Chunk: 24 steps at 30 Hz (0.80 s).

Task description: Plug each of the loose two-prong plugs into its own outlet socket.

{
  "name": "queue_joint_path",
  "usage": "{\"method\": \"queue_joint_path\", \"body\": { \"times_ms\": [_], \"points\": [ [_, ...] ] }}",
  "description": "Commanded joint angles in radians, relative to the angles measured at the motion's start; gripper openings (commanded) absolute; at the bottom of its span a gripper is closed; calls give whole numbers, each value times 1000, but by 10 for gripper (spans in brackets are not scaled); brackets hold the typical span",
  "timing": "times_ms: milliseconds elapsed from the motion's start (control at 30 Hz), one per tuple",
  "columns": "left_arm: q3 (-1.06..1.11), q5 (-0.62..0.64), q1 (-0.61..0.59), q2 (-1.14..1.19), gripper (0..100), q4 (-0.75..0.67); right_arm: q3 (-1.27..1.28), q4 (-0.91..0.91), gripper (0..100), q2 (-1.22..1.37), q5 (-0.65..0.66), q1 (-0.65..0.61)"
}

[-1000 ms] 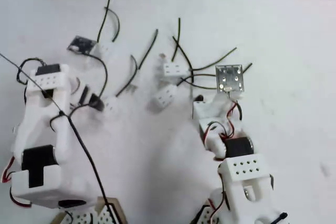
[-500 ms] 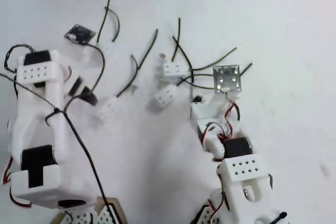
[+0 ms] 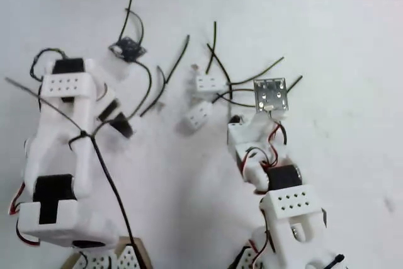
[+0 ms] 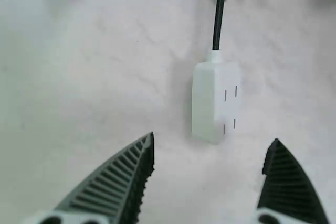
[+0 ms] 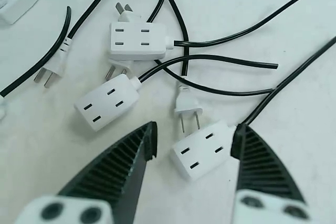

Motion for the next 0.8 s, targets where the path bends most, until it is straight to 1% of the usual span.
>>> {"method": "queue_joint_path", "body": {
  "times_ms": [0,100,167,267,467,567,633,767],
  "points": [
    [158,-9,-41,-41,324,-250,-5,-19,234,4,0,-1],
    [253,-9,-82,-41,324,-413,-5,-19,234,4,0,-1],
    [275,-9,-114,-41,324,-470,-5,-19,234,4,0,-1],
    [269,-9,-151,-41,324,-493,-5,-19,234,4,0,-1],
    [210,-6,-202,-41,324,-480,-5,-19,234,4,0,-1],
    [163,-6,-205,-47,325,-402,-5,-19,234,4,0,-1],
    [109,-6,-197,-48,325,-316,-5,-19,234,4,0,-1],
    [-32,-9,-142,-50,325,-135,-5,-19,234,4,0,-2]
  ]
}}
